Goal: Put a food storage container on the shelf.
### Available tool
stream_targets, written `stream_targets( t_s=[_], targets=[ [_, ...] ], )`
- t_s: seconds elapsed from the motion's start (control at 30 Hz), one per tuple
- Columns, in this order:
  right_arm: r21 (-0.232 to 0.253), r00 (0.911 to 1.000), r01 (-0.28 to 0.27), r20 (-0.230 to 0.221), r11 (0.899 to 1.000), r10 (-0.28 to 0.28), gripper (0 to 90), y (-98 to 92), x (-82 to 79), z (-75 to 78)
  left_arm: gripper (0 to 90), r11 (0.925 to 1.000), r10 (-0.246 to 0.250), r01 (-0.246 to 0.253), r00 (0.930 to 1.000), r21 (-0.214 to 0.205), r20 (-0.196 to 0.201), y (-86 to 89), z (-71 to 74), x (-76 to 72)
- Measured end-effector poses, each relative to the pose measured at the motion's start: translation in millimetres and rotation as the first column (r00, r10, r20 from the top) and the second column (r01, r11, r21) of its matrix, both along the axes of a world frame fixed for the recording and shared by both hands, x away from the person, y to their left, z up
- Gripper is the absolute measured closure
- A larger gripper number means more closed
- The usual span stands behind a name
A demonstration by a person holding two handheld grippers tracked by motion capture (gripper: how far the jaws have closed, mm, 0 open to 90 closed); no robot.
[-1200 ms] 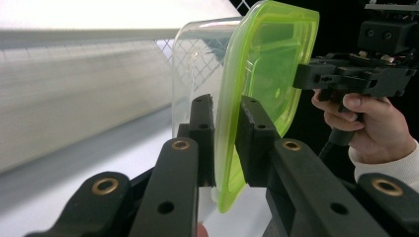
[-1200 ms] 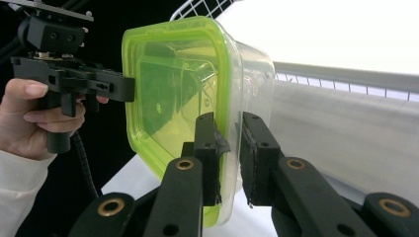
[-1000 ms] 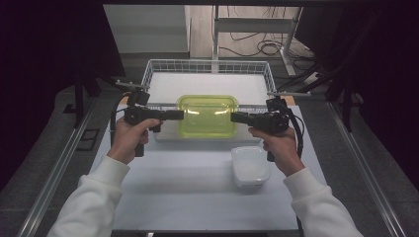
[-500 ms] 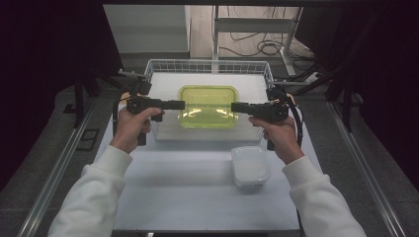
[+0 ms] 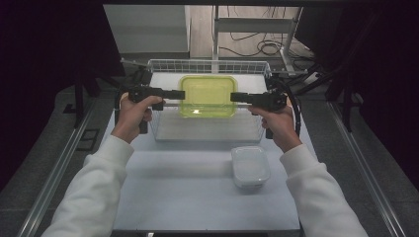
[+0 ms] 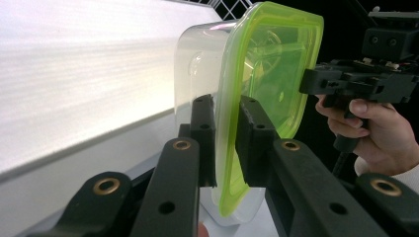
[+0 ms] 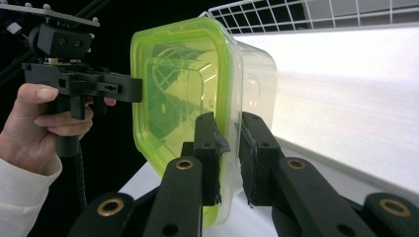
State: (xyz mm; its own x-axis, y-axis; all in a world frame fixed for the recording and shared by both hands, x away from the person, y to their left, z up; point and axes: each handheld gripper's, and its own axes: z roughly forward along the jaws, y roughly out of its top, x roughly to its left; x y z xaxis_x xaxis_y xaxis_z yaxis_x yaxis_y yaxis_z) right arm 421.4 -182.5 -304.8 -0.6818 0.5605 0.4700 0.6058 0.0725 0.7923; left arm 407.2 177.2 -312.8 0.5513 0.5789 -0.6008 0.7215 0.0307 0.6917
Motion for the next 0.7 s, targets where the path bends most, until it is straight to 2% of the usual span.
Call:
stream_targets(
  t_s=[0.1, 0.27, 0.63, 0.67, 0.7],
  targets=[
    [0.004, 1.0000, 0.002, -0.008, 1.000, -0.002, 78.2, 0.7, 8.0, 3.9, 80.0, 1.0000, 0.004, -0.004, 1.0000, 0.001, -0.004, 0.0, 3.0, 6.9],
    [-0.001, 0.9999, 0.016, -0.002, 1.000, -0.016, 78.4, -0.2, 16.3, 4.6, 80.2, 0.9993, 0.012, -0.012, 0.9999, 0.036, 0.003, -4.3, 6.5, 19.5],
    [0.024, 0.9998, 0.017, -0.005, 1.000, -0.017, 79.2, -0.2, 33.3, 14.8, 79.9, 0.9999, 0.014, -0.014, 0.9998, 0.004, -0.013, -1.9, 10.1, 47.8],
    [0.011, 0.9998, 0.018, -0.001, 1.000, -0.018, 79.2, 0.4, 34.8, 15.6, 79.8, 0.9999, 0.008, -0.008, 0.9999, 0.011, -0.012, -1.1, 9.6, 49.6],
    [0.009, 0.9998, 0.019, 0.004, 1.000, -0.019, 79.2, 0.5, 36.6, 16.1, 79.8, 0.9999, 0.016, -0.016, 0.9997, -0.003, -0.017, -1.4, 9.7, 50.8]
  ],
)
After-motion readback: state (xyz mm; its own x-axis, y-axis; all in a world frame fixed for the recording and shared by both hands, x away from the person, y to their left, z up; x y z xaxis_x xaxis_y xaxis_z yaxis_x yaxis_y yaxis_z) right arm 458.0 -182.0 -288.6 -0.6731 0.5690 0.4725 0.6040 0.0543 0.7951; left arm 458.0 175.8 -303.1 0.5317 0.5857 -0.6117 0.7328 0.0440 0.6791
